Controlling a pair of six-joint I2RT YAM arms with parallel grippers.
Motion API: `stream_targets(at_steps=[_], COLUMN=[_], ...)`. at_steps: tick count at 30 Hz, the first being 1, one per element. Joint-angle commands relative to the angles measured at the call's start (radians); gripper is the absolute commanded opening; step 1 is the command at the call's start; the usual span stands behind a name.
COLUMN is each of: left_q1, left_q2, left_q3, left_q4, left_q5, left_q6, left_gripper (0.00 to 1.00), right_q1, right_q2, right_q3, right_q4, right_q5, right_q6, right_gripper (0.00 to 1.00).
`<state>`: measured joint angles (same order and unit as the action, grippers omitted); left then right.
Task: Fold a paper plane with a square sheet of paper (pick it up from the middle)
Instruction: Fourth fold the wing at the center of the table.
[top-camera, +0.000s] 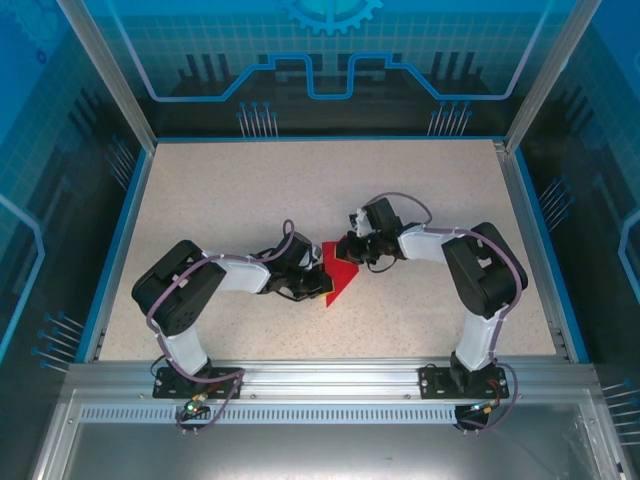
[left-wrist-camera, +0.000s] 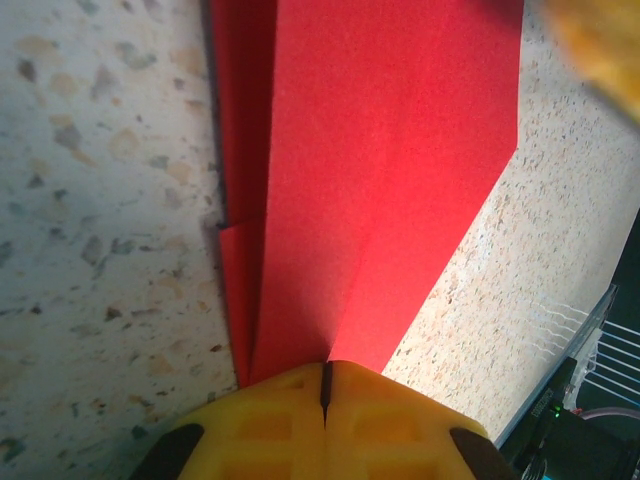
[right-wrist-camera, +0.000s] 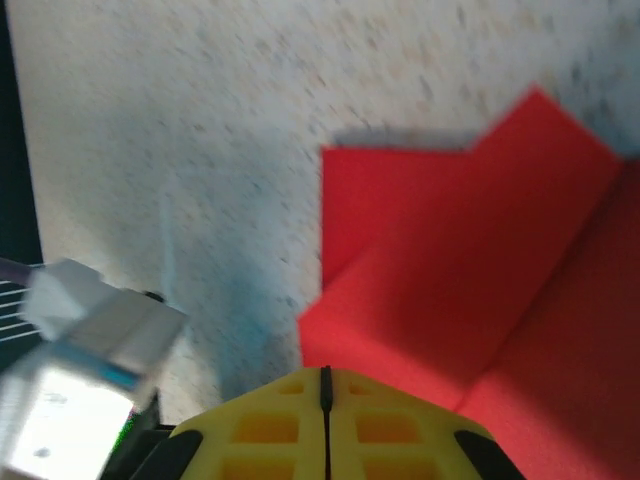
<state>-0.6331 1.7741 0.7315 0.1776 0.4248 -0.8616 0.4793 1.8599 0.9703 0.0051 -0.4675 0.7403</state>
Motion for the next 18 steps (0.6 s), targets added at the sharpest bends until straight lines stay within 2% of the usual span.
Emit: stream_targets(at_steps=[1, 9, 18], left_q1=[-0.017, -0.018, -0.019], left_q2=[0.102, 0.104, 0.105], left_q3=[-0.049, -0.061, -0.073], left_q4=[-0.208, -0.208, -0.207], left_q5=[-0.081, -0.077, -0.075], left_q6=[0.031, 0.035, 0.039], left_gripper=[0.05, 0.05, 0.05], right_q1=[0.001, -0.059, -0.138], right_q2=[0.056, 0.099, 0.144], right_q3=[-0.017, 0.042, 0.108], right_q4=[0.06, 0.035, 0.025], right_q5=[0.04, 0.087, 0.086], right_q6=[0.01, -0.026, -0.04], right_gripper=[0.06, 0.07, 0.08])
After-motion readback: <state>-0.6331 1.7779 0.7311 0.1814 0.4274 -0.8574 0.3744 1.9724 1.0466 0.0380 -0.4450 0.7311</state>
